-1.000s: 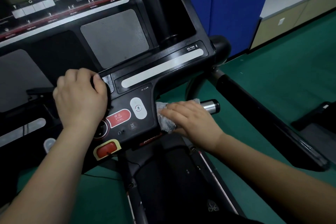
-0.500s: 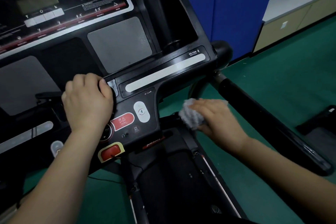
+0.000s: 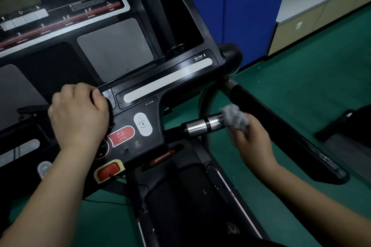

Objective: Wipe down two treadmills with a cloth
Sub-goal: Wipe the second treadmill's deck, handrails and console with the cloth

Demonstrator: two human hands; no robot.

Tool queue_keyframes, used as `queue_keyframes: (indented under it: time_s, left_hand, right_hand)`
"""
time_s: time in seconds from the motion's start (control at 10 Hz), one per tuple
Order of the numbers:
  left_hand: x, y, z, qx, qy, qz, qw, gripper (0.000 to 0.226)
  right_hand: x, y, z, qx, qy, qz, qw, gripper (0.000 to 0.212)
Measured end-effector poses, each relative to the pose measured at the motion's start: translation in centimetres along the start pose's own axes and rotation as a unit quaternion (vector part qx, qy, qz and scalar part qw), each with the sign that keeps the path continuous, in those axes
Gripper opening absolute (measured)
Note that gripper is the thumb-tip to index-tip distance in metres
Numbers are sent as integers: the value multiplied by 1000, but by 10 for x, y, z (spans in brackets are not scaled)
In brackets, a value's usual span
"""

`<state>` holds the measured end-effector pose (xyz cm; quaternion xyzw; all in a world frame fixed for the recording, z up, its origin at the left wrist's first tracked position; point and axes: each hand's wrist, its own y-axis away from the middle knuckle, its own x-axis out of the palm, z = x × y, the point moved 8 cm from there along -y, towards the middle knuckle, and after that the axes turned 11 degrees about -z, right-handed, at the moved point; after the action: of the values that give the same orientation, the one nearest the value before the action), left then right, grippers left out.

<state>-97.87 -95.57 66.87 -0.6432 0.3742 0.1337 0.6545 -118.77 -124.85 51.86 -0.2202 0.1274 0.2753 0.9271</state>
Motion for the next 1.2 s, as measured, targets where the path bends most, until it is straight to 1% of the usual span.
queue_keyframes:
  time_s: [0.1,0.2,0.3,0.4,0.5,0.6,0.7,0.8,0.9,1.0,1.1,1.2]
  left_hand:
    - [0,0,0,2,1,-4,1000,30]
    - [0,0,-1,1,1,-3,1000,30]
    - [0,0,0,-3,4,-1,1000,31]
    - [0,0,0,-6,6,0,1000,31]
    - [0,0,0,-7,7,0,1000,31]
    - [0,0,0,-9,8,-1,1000,32]
    - [0,0,1,-8,9,-1,1000,32]
    - [0,0,0,-2,6,-4,1000,32]
    - [0,0,0,2,6,-4,1000,32]
    - [0,1,1,2,5,-3,1000,33]
    - [0,1,1,3,6,-2,1000,32]
    - [0,1,2,-1,16,-4,1000,33]
  right_hand:
    - [-5,34,-36,157,-5,-6,988,18]
    - [19,63,-54,274,-54,50,959,22]
    - [48,59,-39,341,-207,53,915,30]
    - [65,53,-18,405,-348,9,846,19]
    - [84,67,1,363,-329,59,870,5]
    - [101,86,16,378,-324,123,859,5]
    - [79,67,11,390,-318,55,862,15]
    - [56,44,-5,421,-351,-24,836,20]
    - [75,55,10,456,-351,27,817,19]
    - [108,79,38,495,-393,124,765,18]
    - [114,83,41,519,-423,140,730,16]
    - [96,72,25,510,-446,101,728,16]
